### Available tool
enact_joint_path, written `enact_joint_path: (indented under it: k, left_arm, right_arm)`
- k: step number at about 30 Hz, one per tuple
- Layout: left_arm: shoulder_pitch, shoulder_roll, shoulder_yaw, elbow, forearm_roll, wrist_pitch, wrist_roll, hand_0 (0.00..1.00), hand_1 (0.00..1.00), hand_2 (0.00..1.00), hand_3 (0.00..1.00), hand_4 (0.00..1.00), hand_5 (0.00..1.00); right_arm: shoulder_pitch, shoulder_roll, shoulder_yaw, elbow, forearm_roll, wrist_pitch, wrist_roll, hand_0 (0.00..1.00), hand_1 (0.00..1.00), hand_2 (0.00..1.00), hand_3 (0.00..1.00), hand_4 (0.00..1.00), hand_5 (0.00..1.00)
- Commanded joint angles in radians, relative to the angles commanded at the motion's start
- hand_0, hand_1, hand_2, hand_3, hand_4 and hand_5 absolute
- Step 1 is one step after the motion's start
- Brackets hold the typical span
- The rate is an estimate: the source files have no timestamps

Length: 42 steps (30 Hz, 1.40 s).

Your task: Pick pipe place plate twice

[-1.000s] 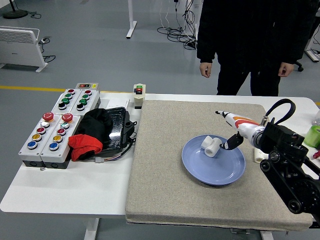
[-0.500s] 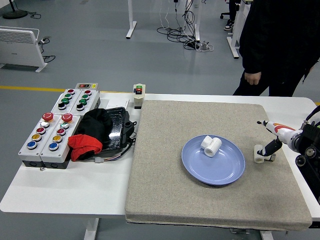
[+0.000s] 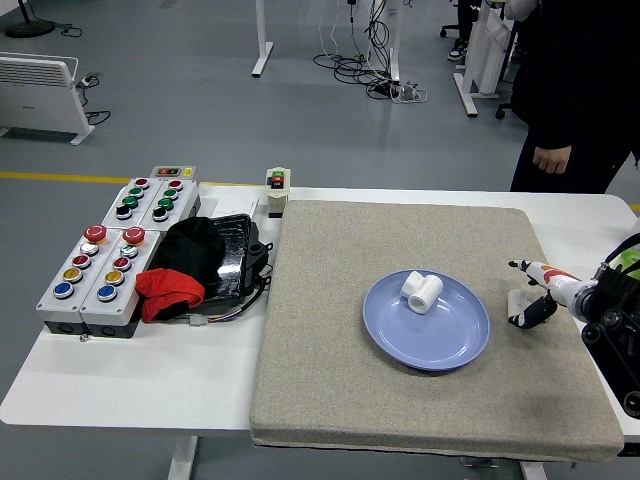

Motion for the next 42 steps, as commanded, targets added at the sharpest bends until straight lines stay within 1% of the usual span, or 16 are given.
enact_joint_path:
  k: [1,2,8,9,13,14,16,19,20,23,27,33,34,37,38,42]
  left_arm:
    - [0.0,0.0,0.002,0.0,-0.001,0.0,-0.001,0.699,0.678,0.704,0.643,0.313,0.998]
    - [0.001,0.0,0.003,0.0,-0.001,-0.001,-0.001,0.699,0.678,0.704,0.642,0.313,0.998]
    - [0.003,0.0,0.007,0.0,-0.006,-0.002,-0.003,0.699,0.678,0.704,0.642,0.313,0.998]
    - [0.004,0.0,0.008,0.0,-0.007,-0.001,-0.003,0.698,0.678,0.704,0.642,0.311,0.998]
    - [0.006,-0.001,0.011,0.0,-0.01,-0.002,-0.003,0.698,0.678,0.704,0.642,0.311,0.998]
    - [0.006,-0.001,0.011,0.001,-0.01,-0.002,-0.003,0.696,0.678,0.704,0.642,0.309,0.998]
    - [0.007,0.0,0.012,0.0,-0.011,-0.003,-0.003,0.696,0.678,0.704,0.642,0.309,0.998]
    - [0.008,0.0,0.012,0.0,-0.01,-0.003,-0.003,0.696,0.678,0.704,0.642,0.309,0.998]
    - [0.008,0.0,0.011,0.0,-0.01,-0.003,-0.003,0.696,0.678,0.704,0.642,0.307,0.998]
    - [0.008,0.001,0.007,0.0,-0.007,-0.003,-0.003,0.696,0.678,0.704,0.642,0.307,0.998]
    - [0.007,0.001,0.001,0.0,-0.004,-0.003,-0.003,0.696,0.678,0.704,0.642,0.307,0.998]
    - [0.006,0.002,-0.002,0.0,-0.001,-0.003,-0.003,0.697,0.678,0.704,0.642,0.307,0.998]
    - [0.005,0.002,-0.002,0.0,-0.001,-0.003,-0.002,0.697,0.678,0.704,0.642,0.307,0.998]
    - [0.005,0.002,-0.004,0.0,0.0,-0.003,-0.002,0.697,0.678,0.704,0.642,0.307,0.998]
    - [0.005,0.002,-0.005,0.0,0.0,-0.003,-0.002,0.697,0.677,0.704,0.641,0.307,0.998]
    - [0.004,0.002,-0.008,0.0,0.003,-0.002,-0.002,0.697,0.677,0.704,0.641,0.307,0.998]
  right_arm:
    - [0.0,0.003,-0.003,-0.013,-0.005,-0.006,0.01,0.938,0.871,0.978,0.98,0.748,0.267]
    - [0.0,0.004,-0.005,-0.018,-0.006,-0.008,0.014,0.824,0.801,0.842,0.843,0.732,0.247]
    - [0.0,0.006,-0.026,-0.047,-0.034,-0.026,0.032,0.824,0.801,0.842,0.843,0.732,0.247]
    - [-0.001,0.005,-0.034,-0.049,-0.033,-0.043,0.041,0.558,0.618,0.616,0.727,0.66,0.188]
    - [-0.007,0.002,-0.049,-0.043,-0.032,-0.087,0.064,0.558,0.618,0.616,0.727,0.66,0.188]
    - [-0.008,0.002,-0.049,-0.043,-0.032,-0.09,0.065,0.349,0.456,0.509,0.638,0.549,0.101]
    - [-0.011,-0.001,-0.054,-0.036,-0.03,-0.112,0.073,0.349,0.456,0.509,0.638,0.549,0.101]
    - [-0.015,-0.006,-0.055,-0.026,-0.026,-0.123,0.076,0.349,0.456,0.509,0.638,0.549,0.101]
    - [-0.016,-0.008,-0.056,-0.022,-0.023,-0.124,0.076,0.232,0.382,0.478,0.591,0.513,0.092]
    - [-0.02,-0.015,-0.056,-0.007,-0.016,-0.126,0.074,0.232,0.382,0.478,0.591,0.513,0.092]
    - [-0.032,-0.03,-0.063,0.05,0.0,-0.123,0.064,0.22,0.378,0.476,0.586,0.508,0.086]
    - [-0.052,-0.057,-0.137,0.214,0.063,-0.116,0.041,0.22,0.376,0.476,0.587,0.512,0.083]
    - [-0.056,-0.06,-0.154,0.251,0.08,-0.113,0.035,0.22,0.376,0.476,0.587,0.512,0.083]
    - [-0.063,-0.064,-0.186,0.323,0.105,-0.109,0.023,0.22,0.376,0.476,0.587,0.512,0.083]
    - [-0.066,-0.066,-0.209,0.367,0.124,-0.104,0.016,0.233,0.377,0.475,0.588,0.517,0.09]
    - [-0.069,-0.069,-0.254,0.431,0.141,-0.069,-0.007,0.233,0.377,0.475,0.588,0.517,0.09]
